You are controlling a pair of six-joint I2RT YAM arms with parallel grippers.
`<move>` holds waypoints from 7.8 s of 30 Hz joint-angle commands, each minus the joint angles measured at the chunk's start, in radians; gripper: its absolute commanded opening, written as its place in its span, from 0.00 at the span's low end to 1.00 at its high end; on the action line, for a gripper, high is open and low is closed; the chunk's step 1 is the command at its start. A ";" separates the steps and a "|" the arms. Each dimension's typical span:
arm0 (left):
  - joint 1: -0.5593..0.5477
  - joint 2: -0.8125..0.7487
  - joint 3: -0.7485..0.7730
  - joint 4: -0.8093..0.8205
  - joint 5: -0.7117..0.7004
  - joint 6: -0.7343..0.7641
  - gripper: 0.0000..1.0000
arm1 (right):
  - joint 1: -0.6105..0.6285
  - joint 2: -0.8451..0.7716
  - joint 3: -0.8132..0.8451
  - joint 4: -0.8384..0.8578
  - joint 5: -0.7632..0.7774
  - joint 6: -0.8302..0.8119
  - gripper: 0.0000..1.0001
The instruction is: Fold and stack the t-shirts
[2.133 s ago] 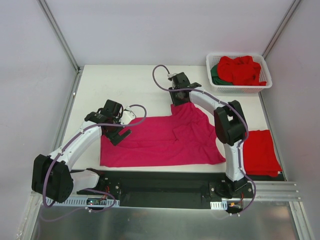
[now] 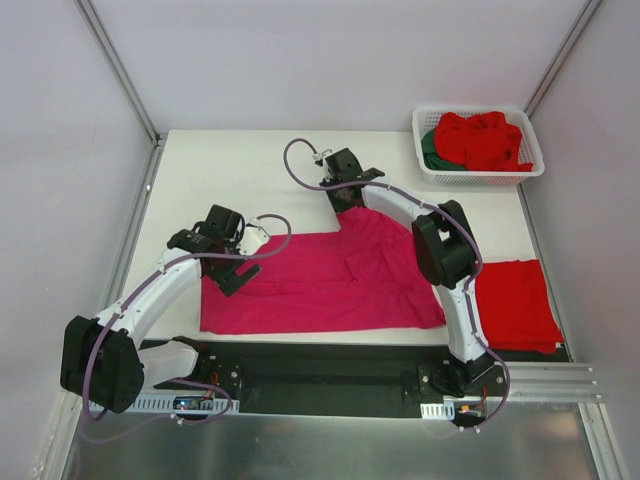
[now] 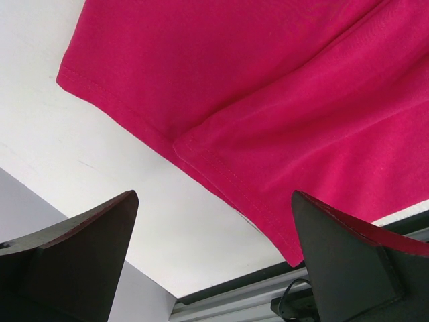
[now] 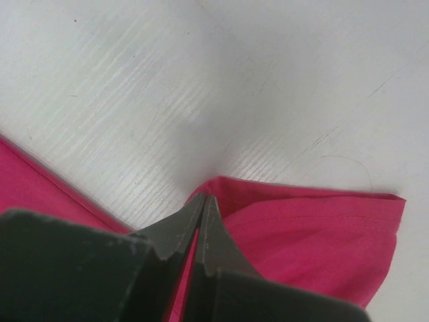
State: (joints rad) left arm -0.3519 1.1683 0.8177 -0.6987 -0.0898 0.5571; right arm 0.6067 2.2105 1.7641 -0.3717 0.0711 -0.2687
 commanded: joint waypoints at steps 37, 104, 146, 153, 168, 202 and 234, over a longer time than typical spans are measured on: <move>0.001 -0.052 -0.025 -0.044 0.002 -0.028 0.99 | -0.133 0.037 0.224 -0.045 0.236 0.046 0.50; 0.001 -0.022 -0.011 -0.045 -0.027 -0.026 0.99 | -0.211 0.236 0.451 -0.216 0.087 0.026 0.01; 0.456 0.364 0.391 -0.028 0.381 0.524 0.99 | -0.266 0.189 0.439 -0.223 0.079 0.010 0.01; 0.490 0.528 0.472 -0.108 0.423 0.760 0.99 | -0.263 0.184 0.426 -0.223 0.078 0.002 0.01; 0.498 0.695 0.649 -0.133 0.438 0.906 0.99 | -0.257 0.199 0.459 -0.237 0.071 -0.010 0.01; 0.389 0.923 0.793 -0.191 0.197 0.724 0.93 | -0.259 0.193 0.459 -0.248 0.059 -0.029 0.01; 0.360 0.946 0.758 -0.193 0.176 0.696 0.35 | -0.257 0.196 0.462 -0.254 0.062 -0.041 0.01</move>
State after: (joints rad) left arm 0.0193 2.1063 1.5845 -0.8669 0.0914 1.2621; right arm 0.3443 2.4798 2.1933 -0.6067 0.1413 -0.2989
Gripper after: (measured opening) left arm 0.294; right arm 0.014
